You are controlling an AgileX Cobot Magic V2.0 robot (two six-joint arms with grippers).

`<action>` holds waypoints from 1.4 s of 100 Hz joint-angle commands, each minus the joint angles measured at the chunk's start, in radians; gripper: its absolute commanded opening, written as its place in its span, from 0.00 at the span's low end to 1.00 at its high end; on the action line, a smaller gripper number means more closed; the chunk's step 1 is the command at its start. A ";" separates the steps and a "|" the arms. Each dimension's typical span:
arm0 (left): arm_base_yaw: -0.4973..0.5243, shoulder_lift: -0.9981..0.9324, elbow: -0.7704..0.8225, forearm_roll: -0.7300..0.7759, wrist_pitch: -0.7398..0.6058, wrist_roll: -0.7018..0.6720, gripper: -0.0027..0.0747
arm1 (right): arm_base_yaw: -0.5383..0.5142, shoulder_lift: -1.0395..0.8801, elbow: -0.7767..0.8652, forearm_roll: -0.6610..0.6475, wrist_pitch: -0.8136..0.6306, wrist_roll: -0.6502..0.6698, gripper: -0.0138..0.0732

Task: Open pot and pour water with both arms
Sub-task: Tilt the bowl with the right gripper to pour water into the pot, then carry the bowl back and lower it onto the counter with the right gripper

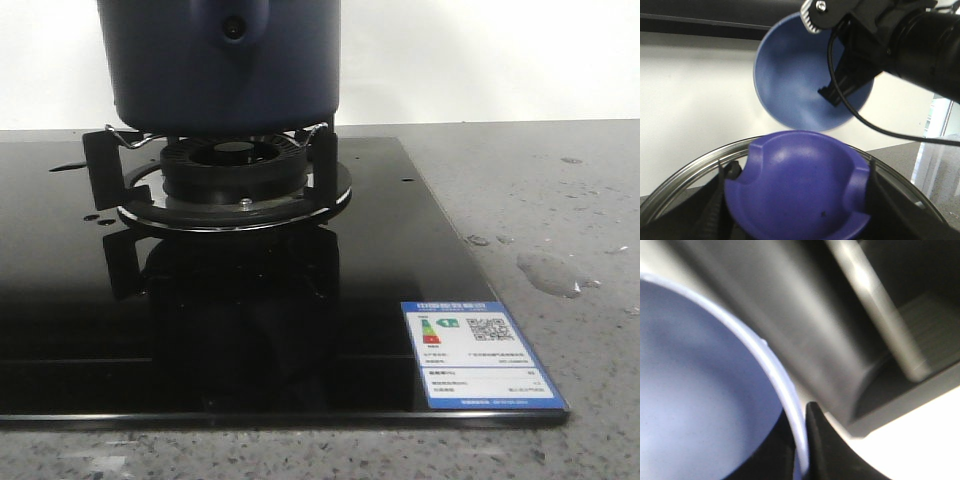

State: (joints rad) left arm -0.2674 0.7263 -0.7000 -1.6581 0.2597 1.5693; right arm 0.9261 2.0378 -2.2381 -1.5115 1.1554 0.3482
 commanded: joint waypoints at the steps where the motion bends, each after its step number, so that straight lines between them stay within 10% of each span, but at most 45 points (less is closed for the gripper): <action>1: -0.005 -0.009 -0.034 -0.039 0.009 -0.001 0.44 | -0.009 -0.073 -0.033 0.050 0.071 0.003 0.11; 72: -0.005 0.043 -0.080 -0.045 0.102 -0.001 0.44 | -0.477 -0.367 -0.057 1.227 0.161 -0.100 0.11; 140: -0.081 0.384 -0.331 0.009 0.228 -0.001 0.44 | -0.915 -0.993 1.154 1.355 -0.126 -0.129 0.11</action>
State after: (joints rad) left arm -0.3411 1.0977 -0.9672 -1.6050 0.4561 1.5693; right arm 0.0436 1.0788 -1.1462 -0.1585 1.1415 0.2257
